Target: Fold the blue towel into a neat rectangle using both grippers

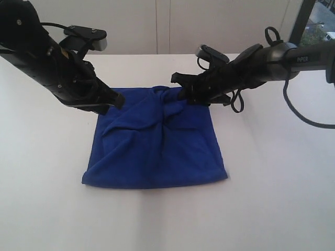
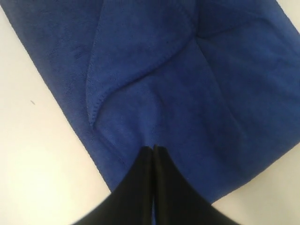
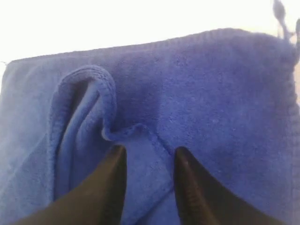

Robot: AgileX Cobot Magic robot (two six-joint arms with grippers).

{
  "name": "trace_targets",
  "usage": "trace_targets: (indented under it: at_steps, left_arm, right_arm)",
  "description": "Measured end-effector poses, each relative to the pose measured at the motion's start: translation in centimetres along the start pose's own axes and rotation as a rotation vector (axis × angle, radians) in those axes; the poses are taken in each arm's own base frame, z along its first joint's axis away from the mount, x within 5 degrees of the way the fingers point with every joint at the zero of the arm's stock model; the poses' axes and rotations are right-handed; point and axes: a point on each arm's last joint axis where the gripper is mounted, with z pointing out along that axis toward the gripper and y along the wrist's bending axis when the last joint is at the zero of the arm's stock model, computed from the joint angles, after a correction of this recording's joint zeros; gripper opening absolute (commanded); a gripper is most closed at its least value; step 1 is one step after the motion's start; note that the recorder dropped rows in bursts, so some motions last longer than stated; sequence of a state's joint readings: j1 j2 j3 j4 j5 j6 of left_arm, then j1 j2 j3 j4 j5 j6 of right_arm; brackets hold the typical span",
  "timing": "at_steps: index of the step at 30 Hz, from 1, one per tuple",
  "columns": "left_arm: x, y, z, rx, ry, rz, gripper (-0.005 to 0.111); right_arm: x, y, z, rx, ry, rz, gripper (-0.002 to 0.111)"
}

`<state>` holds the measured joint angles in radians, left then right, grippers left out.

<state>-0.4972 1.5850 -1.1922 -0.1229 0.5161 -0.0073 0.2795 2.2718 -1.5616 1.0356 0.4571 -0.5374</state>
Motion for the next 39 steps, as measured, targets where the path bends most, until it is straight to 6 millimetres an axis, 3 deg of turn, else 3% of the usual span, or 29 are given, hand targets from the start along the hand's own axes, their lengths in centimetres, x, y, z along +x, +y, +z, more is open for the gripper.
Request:
trace_targets:
  at_steps: [16,25,39]
  left_arm:
    - [0.0,0.0,0.0,-0.001,-0.005,0.0,0.0]
    - [0.0,0.0,0.0,-0.001,-0.005,0.0,0.0]
    - [-0.1,0.0,0.0,-0.001,-0.006,0.0,0.0]
  right_arm:
    - [0.9,-0.1,1.0,-0.007,0.043,0.006,0.033]
    - [1.1,-0.3,1.3,-0.004,0.05,0.009,0.0]
    - [1.1,-0.4,1.4,0.005,0.041,0.003,0.004]
